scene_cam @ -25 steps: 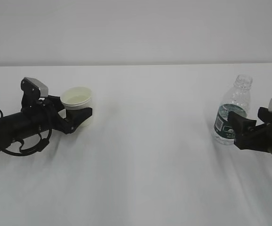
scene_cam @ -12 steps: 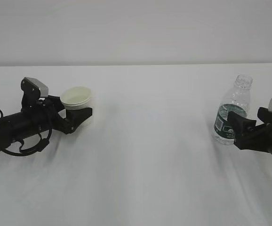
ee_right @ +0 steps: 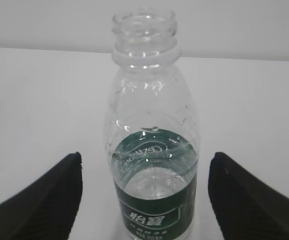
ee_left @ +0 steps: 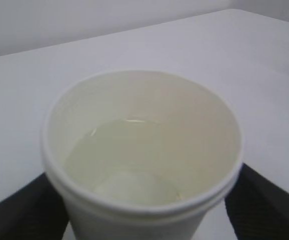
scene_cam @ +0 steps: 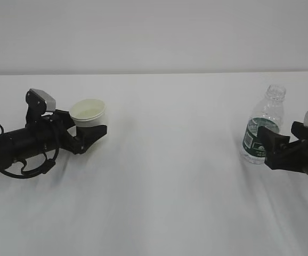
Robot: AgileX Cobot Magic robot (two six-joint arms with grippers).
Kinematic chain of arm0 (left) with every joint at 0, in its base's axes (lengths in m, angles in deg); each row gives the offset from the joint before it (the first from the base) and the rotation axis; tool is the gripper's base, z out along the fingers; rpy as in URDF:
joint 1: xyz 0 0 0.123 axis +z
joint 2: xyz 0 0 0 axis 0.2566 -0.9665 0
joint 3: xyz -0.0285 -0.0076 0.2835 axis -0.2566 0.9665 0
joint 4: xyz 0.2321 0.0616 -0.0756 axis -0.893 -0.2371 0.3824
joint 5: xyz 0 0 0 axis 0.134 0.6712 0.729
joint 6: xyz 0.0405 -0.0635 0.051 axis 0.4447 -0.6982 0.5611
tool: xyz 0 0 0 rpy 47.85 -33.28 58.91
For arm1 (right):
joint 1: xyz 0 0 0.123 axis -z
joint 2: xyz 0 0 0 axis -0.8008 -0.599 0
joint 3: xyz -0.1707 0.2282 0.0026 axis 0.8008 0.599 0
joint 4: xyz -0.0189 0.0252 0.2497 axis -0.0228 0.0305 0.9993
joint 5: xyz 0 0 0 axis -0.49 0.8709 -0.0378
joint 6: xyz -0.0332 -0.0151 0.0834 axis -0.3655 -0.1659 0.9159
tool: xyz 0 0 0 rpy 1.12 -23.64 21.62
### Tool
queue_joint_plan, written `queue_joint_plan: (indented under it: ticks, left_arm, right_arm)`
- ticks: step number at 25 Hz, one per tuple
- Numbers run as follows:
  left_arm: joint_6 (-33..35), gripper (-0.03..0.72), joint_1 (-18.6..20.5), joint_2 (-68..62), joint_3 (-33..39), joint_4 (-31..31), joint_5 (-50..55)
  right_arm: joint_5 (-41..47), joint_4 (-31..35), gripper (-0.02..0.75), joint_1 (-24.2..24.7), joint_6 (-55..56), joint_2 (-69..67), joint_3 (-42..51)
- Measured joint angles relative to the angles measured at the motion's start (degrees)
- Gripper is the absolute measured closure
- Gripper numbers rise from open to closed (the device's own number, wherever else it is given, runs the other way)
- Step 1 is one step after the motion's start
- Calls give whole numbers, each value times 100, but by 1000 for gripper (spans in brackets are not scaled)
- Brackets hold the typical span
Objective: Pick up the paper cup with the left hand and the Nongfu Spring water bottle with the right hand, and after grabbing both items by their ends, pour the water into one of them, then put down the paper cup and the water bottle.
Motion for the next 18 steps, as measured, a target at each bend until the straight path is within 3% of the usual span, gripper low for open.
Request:
queue_joint_plan:
  ticks: [11, 18]
  left_arm:
    - [-32, -2, 430, 0, 13, -256, 0]
    - [-67, -3, 524, 249, 446, -387, 0]
  right_arm:
    - [0, 0, 148, 0, 0, 0, 0]
    - [0, 0, 148, 0, 0, 0, 0]
